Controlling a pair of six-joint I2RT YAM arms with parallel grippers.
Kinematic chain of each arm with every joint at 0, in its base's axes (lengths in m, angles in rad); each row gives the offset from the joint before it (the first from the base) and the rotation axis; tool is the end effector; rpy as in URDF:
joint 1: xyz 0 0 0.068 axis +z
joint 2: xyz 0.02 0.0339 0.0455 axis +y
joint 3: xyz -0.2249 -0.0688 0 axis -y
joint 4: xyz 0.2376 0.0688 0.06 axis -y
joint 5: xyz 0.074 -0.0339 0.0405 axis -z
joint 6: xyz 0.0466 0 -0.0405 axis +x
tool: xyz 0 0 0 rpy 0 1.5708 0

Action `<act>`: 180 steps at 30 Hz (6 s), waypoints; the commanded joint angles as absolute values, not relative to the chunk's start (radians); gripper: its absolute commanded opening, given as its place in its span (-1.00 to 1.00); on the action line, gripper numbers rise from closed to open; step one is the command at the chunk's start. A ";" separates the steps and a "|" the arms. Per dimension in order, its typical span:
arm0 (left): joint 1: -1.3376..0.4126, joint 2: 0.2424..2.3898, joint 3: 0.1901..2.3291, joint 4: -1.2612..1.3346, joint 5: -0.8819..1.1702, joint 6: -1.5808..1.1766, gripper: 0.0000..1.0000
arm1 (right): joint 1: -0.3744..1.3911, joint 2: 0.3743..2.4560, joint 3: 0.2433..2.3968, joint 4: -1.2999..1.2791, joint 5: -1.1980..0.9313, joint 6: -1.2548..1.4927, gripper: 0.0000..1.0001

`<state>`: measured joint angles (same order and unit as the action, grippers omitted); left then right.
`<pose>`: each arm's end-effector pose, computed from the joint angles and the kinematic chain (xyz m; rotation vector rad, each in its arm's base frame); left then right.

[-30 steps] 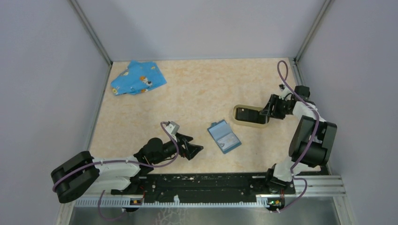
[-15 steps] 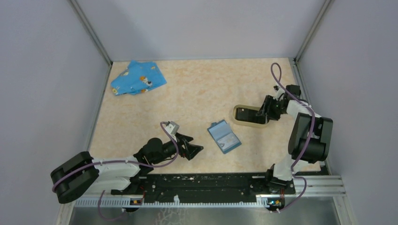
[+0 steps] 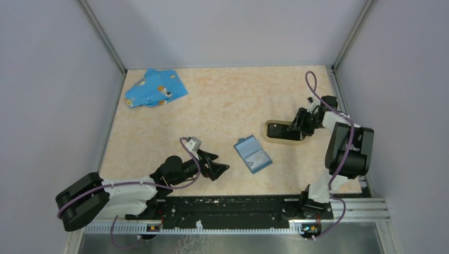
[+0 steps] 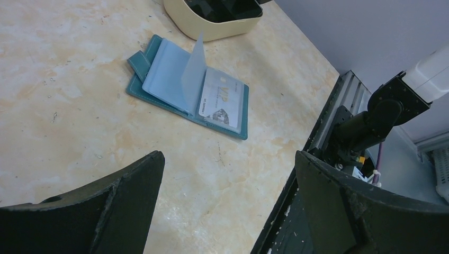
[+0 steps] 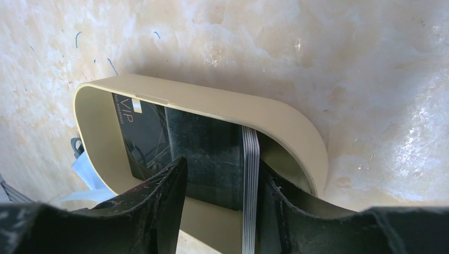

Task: Put the credit cards into the card holder
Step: Pick up the credit card from the storage box, then insert the credit card into the card holder.

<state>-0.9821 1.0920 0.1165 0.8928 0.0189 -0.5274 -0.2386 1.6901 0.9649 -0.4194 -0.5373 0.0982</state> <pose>0.1211 -0.1830 0.1401 0.4182 1.7386 -1.1400 0.3083 -0.0505 0.1203 0.2835 2.5932 0.6756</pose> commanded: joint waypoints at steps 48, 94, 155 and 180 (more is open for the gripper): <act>-0.984 1.049 0.103 0.870 0.038 -0.548 0.98 | -0.527 1.723 1.028 -0.600 -0.869 -0.069 -0.64; -0.984 0.999 0.095 0.879 0.055 -0.569 0.98 | -0.684 1.553 1.030 -0.682 -0.959 -0.161 -1.00; -0.920 1.857 0.608 1.729 0.269 -0.973 -1.00 | -0.019 1.605 1.176 -1.431 -1.499 -1.026 -1.00; -0.921 1.155 0.334 0.582 0.569 -0.320 -1.00 | 0.076 1.107 0.962 -1.116 -1.330 -1.322 0.95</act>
<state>-0.9188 1.1671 0.2691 0.8204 0.4839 -0.4824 -0.0002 0.9977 0.9367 -0.9600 -1.2789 -1.0618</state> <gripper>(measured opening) 0.006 0.983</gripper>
